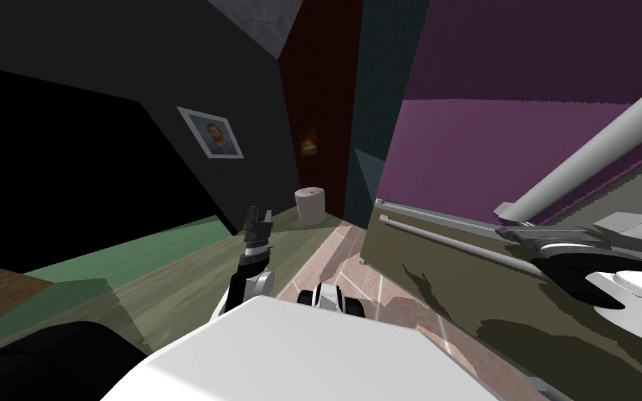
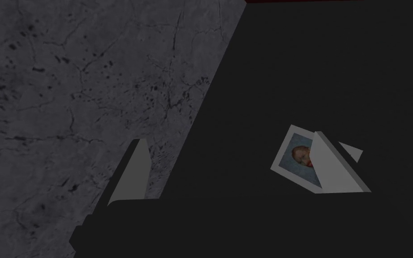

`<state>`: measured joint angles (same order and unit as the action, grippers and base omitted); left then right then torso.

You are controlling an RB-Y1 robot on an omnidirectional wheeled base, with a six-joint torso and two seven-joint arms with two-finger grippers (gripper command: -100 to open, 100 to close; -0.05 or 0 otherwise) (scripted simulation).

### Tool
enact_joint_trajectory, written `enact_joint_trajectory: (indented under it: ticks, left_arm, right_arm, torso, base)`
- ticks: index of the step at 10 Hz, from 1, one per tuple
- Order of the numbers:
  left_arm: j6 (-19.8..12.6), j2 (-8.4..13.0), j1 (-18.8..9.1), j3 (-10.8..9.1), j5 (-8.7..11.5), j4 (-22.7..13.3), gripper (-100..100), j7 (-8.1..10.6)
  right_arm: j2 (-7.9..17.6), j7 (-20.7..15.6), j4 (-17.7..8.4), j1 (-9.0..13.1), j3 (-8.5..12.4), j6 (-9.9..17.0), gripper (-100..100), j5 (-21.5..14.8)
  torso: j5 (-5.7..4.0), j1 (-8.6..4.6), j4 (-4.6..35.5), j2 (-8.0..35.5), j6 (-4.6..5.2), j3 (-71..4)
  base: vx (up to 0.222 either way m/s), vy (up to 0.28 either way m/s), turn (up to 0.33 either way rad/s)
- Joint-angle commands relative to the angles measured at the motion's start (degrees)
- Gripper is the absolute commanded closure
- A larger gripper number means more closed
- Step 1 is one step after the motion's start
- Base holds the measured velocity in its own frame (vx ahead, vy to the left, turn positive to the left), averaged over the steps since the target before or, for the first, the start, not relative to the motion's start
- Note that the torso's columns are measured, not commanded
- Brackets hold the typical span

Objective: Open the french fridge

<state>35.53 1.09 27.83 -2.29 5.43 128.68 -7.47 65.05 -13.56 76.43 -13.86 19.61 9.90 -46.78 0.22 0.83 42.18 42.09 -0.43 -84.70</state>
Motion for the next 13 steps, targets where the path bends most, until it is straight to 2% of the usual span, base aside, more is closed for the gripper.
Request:
enact_joint_trajectory:
  ticks: [1, 2, 3, 5, 6, 7, 9, 10, 11, 13]
  left_arm:
    - [0.00, 0.01, -0.01, 0.00, 0.00, 0.00, 0, 0.00]
    - [0.00, 0.00, -0.01, 0.00, 0.00, 0.00, 0, 0.00]
    - [0.00, 0.00, -0.01, 0.01, 0.00, 0.00, 0, 0.00]
    - [0.00, 0.01, 0.00, -0.01, 0.00, 0.00, 0, 0.00]
    - [0.00, 0.01, 0.00, -0.01, 0.00, 0.00, 0, 0.00]
    - [0.00, 0.00, 0.00, 0.00, 0.00, 0.00, 0, 0.00]
    - [0.00, 0.01, 0.00, -0.01, 0.00, 0.00, 0, 0.00]
    - [0.00, 0.01, 0.00, -0.01, 0.00, 0.00, 0, 0.00]
    - [0.00, 0.02, 0.00, -0.02, 0.00, 0.00, 0, 0.00]
    - [-0.01, 0.04, -0.02, -0.04, 0.01, -0.01, 0, 0.00]
  right_arm:
    - [-0.36, -0.73, -3.40, 0.97, 0.62, 0.74, 100, -0.12]
    - [0.22, -0.93, -5.16, 0.93, 0.86, 1.76, 100, 0.57]
    - [0.22, -0.93, -5.16, 0.93, 0.86, 1.76, 100, 0.57]
    - [1.38, -1.32, -8.70, 0.85, 1.34, 3.81, 100, 1.93]
    - [1.96, -1.51, -10.23, 0.81, 1.58, 4.83, 100, 2.62]
    - [1.96, -1.51, -10.47, 0.81, 1.58, 4.83, 100, 2.62]
    - [3.13, -1.90, -13.98, 0.73, 2.06, 6.88, 100, 3.99]
    - [2.70, -1.82, -13.64, 0.76, 1.37, 6.41, 100, 3.96]
    - [3.19, -2.24, -12.09, 0.22, 0.98, 5.90, -100, 3.00]
    - [3.35, -2.34, -11.54, 0.10, 0.92, 5.71, -100, 2.71]
  torso:
    - [0.00, -0.29, 0.04, 0.03, -0.16, 0.00]
    - [-0.01, -0.50, 0.08, -0.02, -0.10, -0.04]
    - [0.01, -0.31, 0.05, -0.07, 0.01, -0.07]
    - [0.18, -0.66, 0.14, -0.19, -0.04, -0.20]
    - [0.13, -0.35, 0.09, -0.11, -0.01, -0.13]
    - [0.17, -0.12, 0.07, -0.11, -0.09, -0.11]
    - [0.23, -0.30, 0.09, -0.13, -0.19, -0.16]
    - [0.31, -0.20, 0.11, -0.13, -0.16, -0.18]
    - [0.27, -0.54, 0.16, -0.01, -0.02, -0.10]
    - [0.56, -0.72, 0.46, 0.45, 0.21, 0.12]
  base:
    - [-0.046, 0.195, 0.075]
    - [-0.041, 0.292, 0.102]
    - [-0.011, 0.196, 0.008]
    - [0.013, 0.174, 0.059]
    - [0.020, 0.254, 0.063]
    - [0.023, 0.208, 0.020]
    - [0.014, 0.218, 0.071]
    - [-0.005, 0.108, -0.037]
    - [-0.097, -0.035, 0.039]
    - [-0.095, -0.100, 0.067]
